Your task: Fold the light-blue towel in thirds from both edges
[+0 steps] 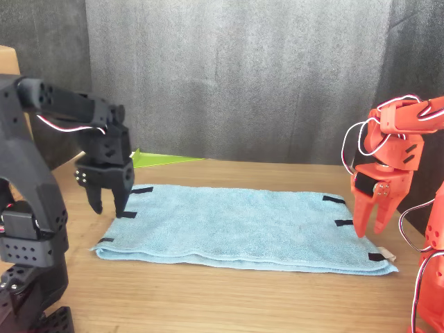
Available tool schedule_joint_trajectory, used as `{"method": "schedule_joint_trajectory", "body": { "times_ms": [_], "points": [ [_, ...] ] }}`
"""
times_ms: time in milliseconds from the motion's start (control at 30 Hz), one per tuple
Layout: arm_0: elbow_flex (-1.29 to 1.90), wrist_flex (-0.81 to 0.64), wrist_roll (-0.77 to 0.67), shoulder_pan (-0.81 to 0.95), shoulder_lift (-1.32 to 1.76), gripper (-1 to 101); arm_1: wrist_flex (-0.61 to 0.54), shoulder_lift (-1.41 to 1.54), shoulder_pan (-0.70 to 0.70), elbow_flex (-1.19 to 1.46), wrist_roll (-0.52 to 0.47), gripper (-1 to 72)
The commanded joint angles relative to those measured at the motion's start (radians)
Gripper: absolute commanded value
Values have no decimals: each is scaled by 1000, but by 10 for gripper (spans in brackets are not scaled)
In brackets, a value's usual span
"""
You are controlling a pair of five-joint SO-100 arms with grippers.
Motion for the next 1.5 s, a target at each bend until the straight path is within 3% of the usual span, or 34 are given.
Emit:
{"method": "schedule_joint_trajectory", "body": {
  "times_ms": [0, 1467],
  "points": [
    [-21, 9, 25, 8, 9, 241, 0, 17, 11, -3, -3, 208],
    [-52, 106, 38, -40, -126, 234, -63, -103, 26, 44, -28, 199]
  ]
}}
